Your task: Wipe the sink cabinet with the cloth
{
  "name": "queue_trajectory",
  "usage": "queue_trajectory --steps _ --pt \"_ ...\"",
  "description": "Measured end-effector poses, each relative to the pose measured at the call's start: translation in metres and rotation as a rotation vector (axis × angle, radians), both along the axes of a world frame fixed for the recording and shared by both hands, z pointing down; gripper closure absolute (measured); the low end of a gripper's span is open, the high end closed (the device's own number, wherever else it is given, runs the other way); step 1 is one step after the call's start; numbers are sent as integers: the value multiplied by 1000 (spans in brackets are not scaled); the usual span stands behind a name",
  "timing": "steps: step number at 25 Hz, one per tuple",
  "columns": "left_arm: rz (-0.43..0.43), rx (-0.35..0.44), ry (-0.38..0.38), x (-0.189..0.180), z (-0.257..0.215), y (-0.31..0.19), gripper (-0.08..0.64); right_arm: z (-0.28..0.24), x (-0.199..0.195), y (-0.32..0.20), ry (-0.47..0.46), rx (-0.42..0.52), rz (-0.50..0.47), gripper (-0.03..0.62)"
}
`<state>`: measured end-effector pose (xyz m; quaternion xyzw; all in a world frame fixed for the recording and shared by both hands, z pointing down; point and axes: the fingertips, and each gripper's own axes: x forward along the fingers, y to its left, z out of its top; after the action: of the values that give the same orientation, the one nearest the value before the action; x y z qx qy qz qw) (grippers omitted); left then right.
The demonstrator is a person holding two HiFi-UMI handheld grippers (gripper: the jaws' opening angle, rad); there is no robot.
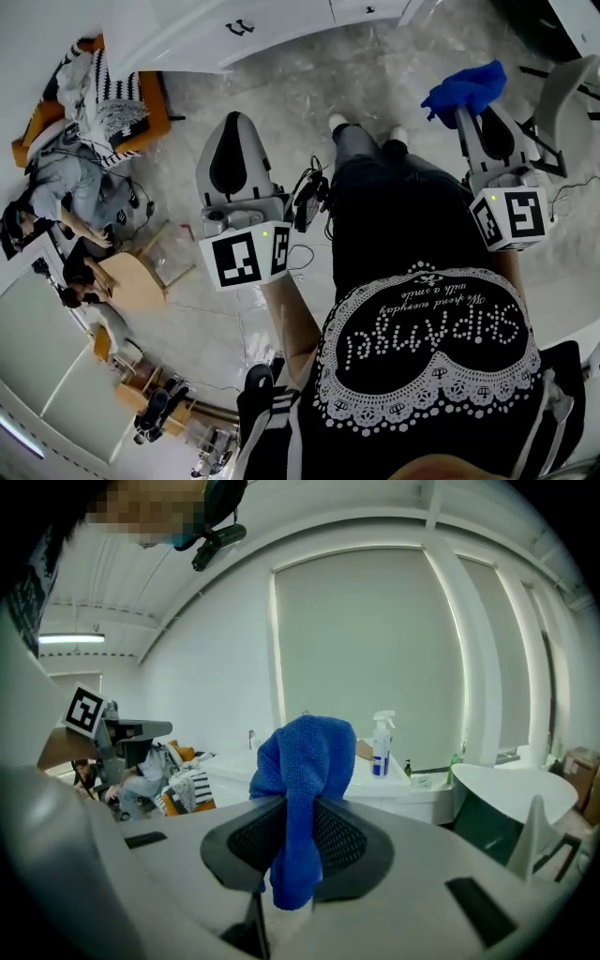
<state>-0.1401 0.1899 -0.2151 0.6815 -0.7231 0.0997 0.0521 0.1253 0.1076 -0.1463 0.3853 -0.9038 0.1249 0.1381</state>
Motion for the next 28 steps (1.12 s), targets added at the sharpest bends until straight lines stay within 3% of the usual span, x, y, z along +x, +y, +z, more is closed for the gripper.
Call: queue_trajectory --steps 3,6,10,14,28 --pt "25 10 29 24 10 -12 554 6 36 0 39 5 51 515" --pt "103 11 32 50 9 -25 554 -7 55 -1 47 38 67 515" --pt "183 16 6 81 2 -47 554 -16 69 -4 89 97 52 515" --pt "238 23 11 100 -2 -58 554 -10 69 0 71 83 48 515" --pt "258 17 32 126 5 -38 554 -2 89 30 81 85 29 515"
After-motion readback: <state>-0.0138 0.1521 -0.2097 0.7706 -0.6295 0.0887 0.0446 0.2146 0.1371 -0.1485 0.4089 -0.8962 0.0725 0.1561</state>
